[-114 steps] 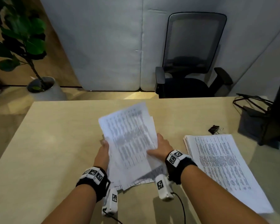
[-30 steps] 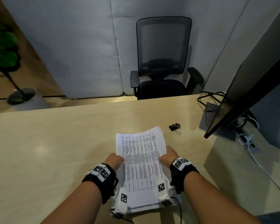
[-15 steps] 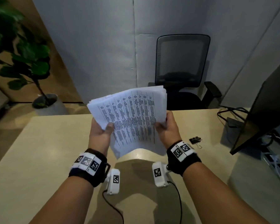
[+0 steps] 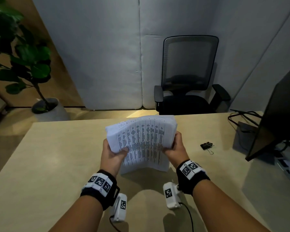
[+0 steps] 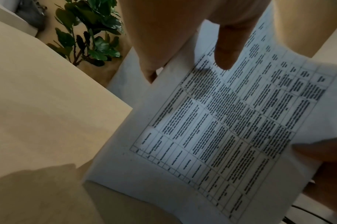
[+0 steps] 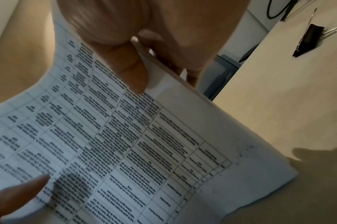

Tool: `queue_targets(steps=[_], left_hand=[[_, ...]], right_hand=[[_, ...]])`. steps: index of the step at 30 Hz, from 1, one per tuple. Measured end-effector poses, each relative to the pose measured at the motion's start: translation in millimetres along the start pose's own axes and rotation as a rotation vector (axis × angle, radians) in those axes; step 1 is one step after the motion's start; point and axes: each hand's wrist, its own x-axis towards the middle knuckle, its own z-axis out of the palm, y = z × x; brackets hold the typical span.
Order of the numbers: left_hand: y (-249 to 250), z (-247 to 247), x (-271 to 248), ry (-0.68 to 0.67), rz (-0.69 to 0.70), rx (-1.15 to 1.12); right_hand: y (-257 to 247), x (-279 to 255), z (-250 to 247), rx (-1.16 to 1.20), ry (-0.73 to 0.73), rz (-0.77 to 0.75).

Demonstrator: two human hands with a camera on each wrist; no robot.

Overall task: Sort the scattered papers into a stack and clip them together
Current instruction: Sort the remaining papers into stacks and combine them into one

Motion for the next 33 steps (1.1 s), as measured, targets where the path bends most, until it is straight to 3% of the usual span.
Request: queue_targets(steps=[4, 7, 9, 13, 16, 20, 27, 33], left_hand=[[-4, 3, 6, 0.022, 0.0, -0.006], [-5, 8, 8, 0.035, 0.054, 0.054], [-4, 6, 10, 0.036, 0.057, 0.038], [-4, 1, 13, -0.007, 0.034, 0.027], [0, -3, 13, -0.047, 0.011, 0.034], [4, -6, 12, -0.089, 0.006, 0.045], [7, -6, 9, -0.111, 0.006, -0.012], [5, -7, 7, -0.119, 0.024, -0.011]], right_hand=[[-2, 0, 3, 0.143, -0.013, 0.023], [-13, 3, 6, 0.075, -0.038, -0.027], [-30, 2, 4, -0.012, 0.018, -0.139], [-73, 1, 1, -0.538, 0.175, -0.556], [-100, -1, 7, -1.008, 0.137, -0.62], [-111, 1, 22, -1.326, -0.12, -0.61], [-112, 1, 32, -1.361, -0.238, -0.596], [-111, 12, 29, -1.315, -0.238, -0.71]])
